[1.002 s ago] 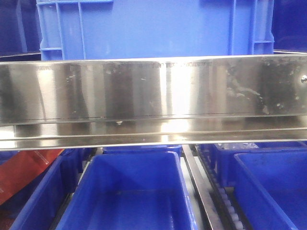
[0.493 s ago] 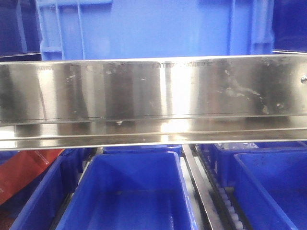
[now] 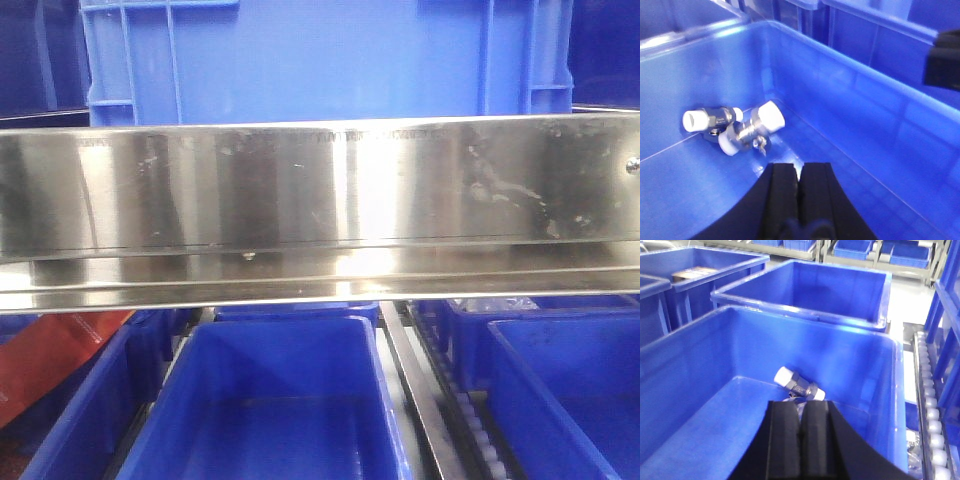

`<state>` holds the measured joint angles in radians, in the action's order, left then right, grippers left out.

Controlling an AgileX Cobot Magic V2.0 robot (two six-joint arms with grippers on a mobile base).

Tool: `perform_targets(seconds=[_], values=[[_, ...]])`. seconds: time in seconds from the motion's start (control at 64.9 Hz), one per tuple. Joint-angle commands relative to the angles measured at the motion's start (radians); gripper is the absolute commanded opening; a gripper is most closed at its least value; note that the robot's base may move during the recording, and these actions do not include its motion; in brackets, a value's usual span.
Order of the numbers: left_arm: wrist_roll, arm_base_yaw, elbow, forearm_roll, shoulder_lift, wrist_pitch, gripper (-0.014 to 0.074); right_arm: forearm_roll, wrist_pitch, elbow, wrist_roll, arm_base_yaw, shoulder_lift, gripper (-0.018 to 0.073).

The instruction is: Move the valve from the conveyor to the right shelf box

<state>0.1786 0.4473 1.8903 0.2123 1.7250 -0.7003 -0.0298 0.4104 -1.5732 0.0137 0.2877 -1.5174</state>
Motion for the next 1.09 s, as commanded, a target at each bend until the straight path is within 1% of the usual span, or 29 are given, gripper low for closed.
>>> perform_targets(seconds=[0.0, 0.077, 0.17, 0.247, 0.385, 0.539, 0.616, 0.693, 0.786, 0.894, 1.079], values=[[-0.008, -0.017, -0.001, 0.012, -0.046, 0.017, -0.0111, 0.002, 0.004, -0.006, 0.004, -0.009, 0.041, -0.0163], [-0.008, -0.022, -0.03, 0.013, -0.09, 0.036, -0.0111, 0.002, 0.004, 0.022, 0.004, -0.028, 0.076, -0.0163], [-0.008, -0.023, -0.102, 0.013, -0.155, 0.06, -0.0111, 0.002, -0.01, 0.091, 0.004, -0.053, 0.139, -0.0163], [-0.008, -0.023, -0.188, 0.032, -0.227, 0.123, -0.0111, 0.002, -0.041, 0.166, 0.004, -0.065, 0.191, -0.0163], [-0.008, -0.023, -0.398, 0.056, -0.363, 0.275, -0.0111, 0.002, -0.14, 0.33, 0.004, -0.071, 0.325, -0.0163], [-0.008, -0.023, -0.643, 0.054, -0.555, 0.368, -0.0111, 0.002, -0.183, 0.487, 0.004, -0.071, 0.471, -0.0163], [-0.008, -0.023, -0.774, 0.04, -0.661, 0.428, -0.0111, 0.002, -0.213, 0.58, 0.004, -0.071, 0.55, -0.0163], [-0.008, -0.023, -0.878, 0.04, -0.75, 0.48, -0.0111, 0.002, -0.247, 0.664, 0.004, -0.071, 0.615, -0.0163], [-0.008, -0.023, -0.992, 0.04, -0.86, 0.505, -0.0111, 0.002, -0.255, 0.751, 0.004, -0.071, 0.701, -0.0163], [-0.008, -0.023, -1.104, 0.04, -0.979, 0.505, -0.0111, 0.002, -0.255, 0.85, 0.004, -0.071, 0.804, -0.0163], [-0.008, -0.023, -1.238, 0.04, -1.142, 0.501, -0.0111, 0.002, -0.254, 0.96, 0.004, -0.071, 0.96, -0.0163]])
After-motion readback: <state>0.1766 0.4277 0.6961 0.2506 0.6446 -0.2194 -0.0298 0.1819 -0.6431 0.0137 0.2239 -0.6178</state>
